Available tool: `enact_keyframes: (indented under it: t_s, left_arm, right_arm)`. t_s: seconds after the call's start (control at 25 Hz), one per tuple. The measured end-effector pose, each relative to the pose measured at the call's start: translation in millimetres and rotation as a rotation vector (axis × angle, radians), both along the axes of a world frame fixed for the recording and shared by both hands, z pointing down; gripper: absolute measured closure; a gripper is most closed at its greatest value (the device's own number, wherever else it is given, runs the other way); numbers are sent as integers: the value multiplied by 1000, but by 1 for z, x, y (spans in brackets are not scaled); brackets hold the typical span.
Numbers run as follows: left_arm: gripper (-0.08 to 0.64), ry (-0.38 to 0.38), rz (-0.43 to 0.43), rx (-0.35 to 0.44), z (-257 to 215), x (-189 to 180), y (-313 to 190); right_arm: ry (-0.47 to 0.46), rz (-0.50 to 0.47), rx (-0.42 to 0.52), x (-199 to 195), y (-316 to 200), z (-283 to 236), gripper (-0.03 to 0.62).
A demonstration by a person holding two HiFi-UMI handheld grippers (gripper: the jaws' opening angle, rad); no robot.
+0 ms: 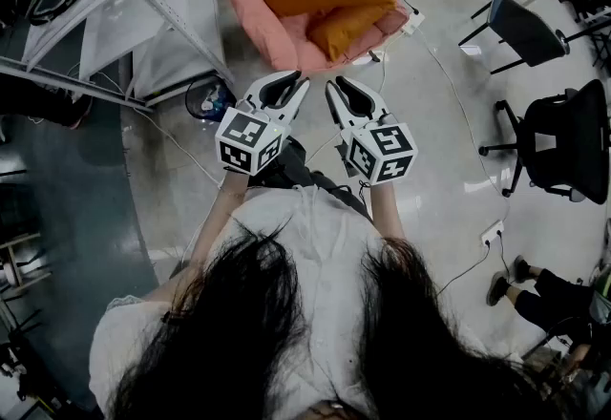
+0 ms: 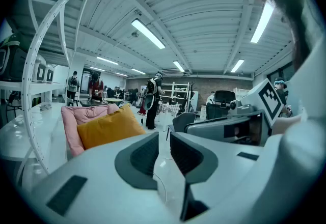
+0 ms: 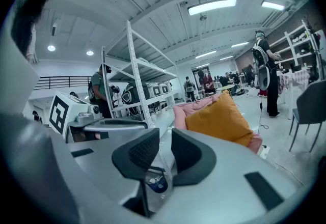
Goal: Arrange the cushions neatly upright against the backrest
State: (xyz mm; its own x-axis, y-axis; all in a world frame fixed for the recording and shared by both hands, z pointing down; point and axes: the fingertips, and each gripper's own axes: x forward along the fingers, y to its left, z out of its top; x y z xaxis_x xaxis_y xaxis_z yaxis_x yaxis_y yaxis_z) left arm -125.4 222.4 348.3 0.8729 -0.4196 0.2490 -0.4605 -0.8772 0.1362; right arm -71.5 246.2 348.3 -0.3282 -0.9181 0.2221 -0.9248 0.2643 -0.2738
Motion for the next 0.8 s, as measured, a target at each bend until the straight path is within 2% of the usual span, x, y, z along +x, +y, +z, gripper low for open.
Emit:
enact_keyframes:
  t_s: [0.8]
  left_arm:
    - [480, -19, -19, 7, 2, 5, 1]
  right_arm:
    - [-23, 10, 10, 12, 3, 3, 508]
